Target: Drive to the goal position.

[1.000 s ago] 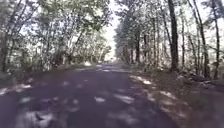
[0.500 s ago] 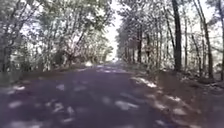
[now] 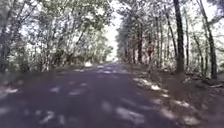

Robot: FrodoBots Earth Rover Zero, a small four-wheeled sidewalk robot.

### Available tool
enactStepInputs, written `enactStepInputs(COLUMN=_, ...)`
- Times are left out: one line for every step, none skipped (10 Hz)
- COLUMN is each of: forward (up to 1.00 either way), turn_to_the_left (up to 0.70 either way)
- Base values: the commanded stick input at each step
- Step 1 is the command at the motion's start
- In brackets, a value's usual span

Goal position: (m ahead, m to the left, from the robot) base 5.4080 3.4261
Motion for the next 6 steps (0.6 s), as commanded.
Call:
enactStepInputs(forward=0.45, turn_to_the_left=0.0)
enactStepInputs(forward=0.45, turn_to_the_left=0.0)
enactStepInputs(forward=0.45, turn_to_the_left=0.0)
enactStepInputs(forward=0.45, turn_to_the_left=0.0)
enactStepInputs(forward=0.45, turn_to_the_left=0.0)
enactStepInputs(forward=0.45, turn_to_the_left=0.0)
